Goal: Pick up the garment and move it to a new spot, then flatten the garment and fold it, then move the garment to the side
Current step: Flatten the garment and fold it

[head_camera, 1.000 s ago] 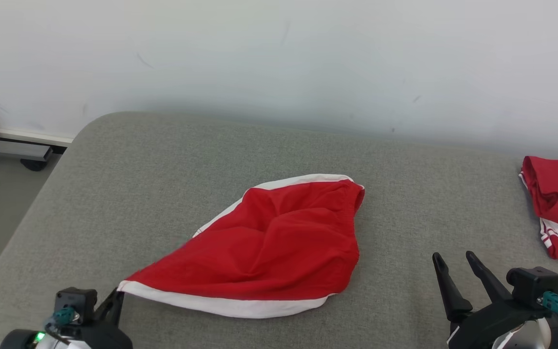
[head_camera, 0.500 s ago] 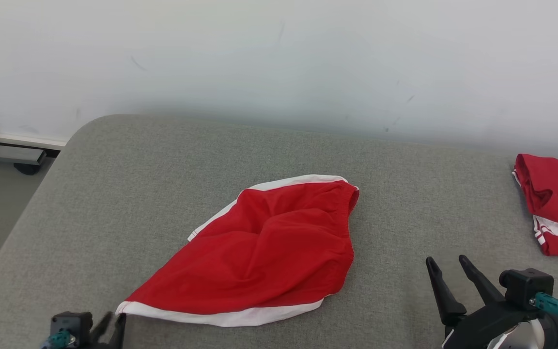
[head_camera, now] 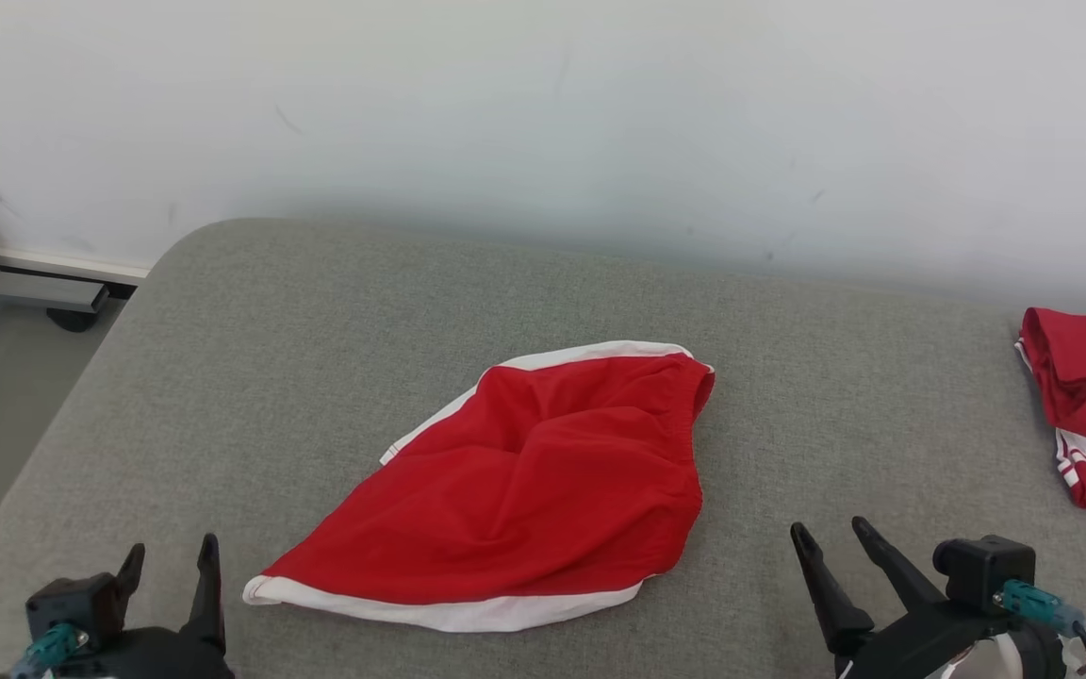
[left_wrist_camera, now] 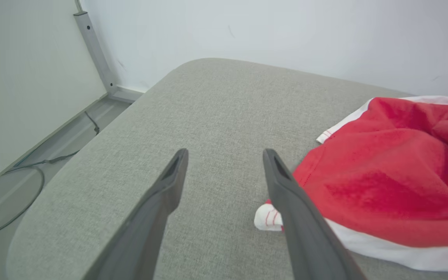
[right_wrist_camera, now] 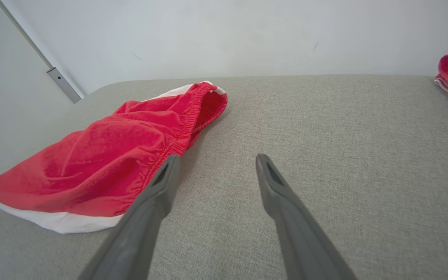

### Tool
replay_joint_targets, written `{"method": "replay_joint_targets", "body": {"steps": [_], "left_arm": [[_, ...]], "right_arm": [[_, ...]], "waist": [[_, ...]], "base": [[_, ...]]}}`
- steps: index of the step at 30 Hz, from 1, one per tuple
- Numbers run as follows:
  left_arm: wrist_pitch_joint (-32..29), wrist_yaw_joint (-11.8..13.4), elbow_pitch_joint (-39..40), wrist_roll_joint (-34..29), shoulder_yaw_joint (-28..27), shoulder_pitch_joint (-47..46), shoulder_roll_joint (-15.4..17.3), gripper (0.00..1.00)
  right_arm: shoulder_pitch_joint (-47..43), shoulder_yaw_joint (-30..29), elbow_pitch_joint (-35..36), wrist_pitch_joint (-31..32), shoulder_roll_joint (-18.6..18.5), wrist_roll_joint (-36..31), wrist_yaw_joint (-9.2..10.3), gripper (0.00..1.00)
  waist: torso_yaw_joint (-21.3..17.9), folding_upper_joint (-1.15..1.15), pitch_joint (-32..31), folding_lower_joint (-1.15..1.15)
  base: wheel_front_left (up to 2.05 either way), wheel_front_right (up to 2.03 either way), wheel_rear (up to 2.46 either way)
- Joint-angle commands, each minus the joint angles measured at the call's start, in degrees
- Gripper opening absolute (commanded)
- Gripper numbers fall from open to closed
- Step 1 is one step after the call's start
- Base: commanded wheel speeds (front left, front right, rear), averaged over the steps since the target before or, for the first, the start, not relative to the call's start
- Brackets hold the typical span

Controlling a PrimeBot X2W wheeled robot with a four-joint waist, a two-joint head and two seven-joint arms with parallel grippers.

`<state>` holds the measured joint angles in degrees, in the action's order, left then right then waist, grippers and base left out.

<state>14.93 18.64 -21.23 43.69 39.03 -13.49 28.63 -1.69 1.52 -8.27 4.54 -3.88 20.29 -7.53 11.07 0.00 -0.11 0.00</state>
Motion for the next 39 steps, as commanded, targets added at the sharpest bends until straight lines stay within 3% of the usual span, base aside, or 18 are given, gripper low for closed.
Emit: {"method": "replay_joint_targets", "body": {"steps": [1, 8, 19, 24, 39], "left_arm": [[0.32, 0.30, 1.32, -1.48, -1.49, 0.95, -0.44, 1.00], [0.34, -0.22, 7.16, -9.23, -9.25, 5.03, -2.74, 1.00], [0.34, -2.46, 9.12, -15.65, -17.79, 7.84, -5.93, 1.00], [0.34, -2.18, 10.84, -17.71, -19.43, 9.47, -7.51, 1.00], [0.35, -5.69, 9.13, -20.01, -21.32, 9.83, -10.17, 1.00]], "right_arm": [[0.35, 0.24, -0.36, -0.31, -0.29, 0.76, 0.06, 1.00], [1.88, 3.25, -3.10, -0.59, -0.58, 1.69, 0.06, 1.00], [7.58, 8.33, -11.48, -0.85, -0.49, 4.13, 0.06, 1.00], [10.65, 9.68, -16.56, -0.41, -0.30, 6.59, 0.05, 1.00], [20.17, 12.68, -31.67, 0.17, -0.42, 16.79, 0.05, 1.00]], "waist": [[0.20, 0.00, 0.05, 0.00], [0.49, 0.00, -0.03, 0.00], [1.43, 0.00, -0.49, 0.00], [2.41, 0.00, -0.68, 0.00], [5.90, 0.00, -0.44, 0.00]], "base": [[0.00, 0.00, 0.00], [0.00, 0.00, 0.00], [0.00, 0.00, 0.00], [0.00, 0.00, 0.00], [0.00, 0.00, 0.00]]}}
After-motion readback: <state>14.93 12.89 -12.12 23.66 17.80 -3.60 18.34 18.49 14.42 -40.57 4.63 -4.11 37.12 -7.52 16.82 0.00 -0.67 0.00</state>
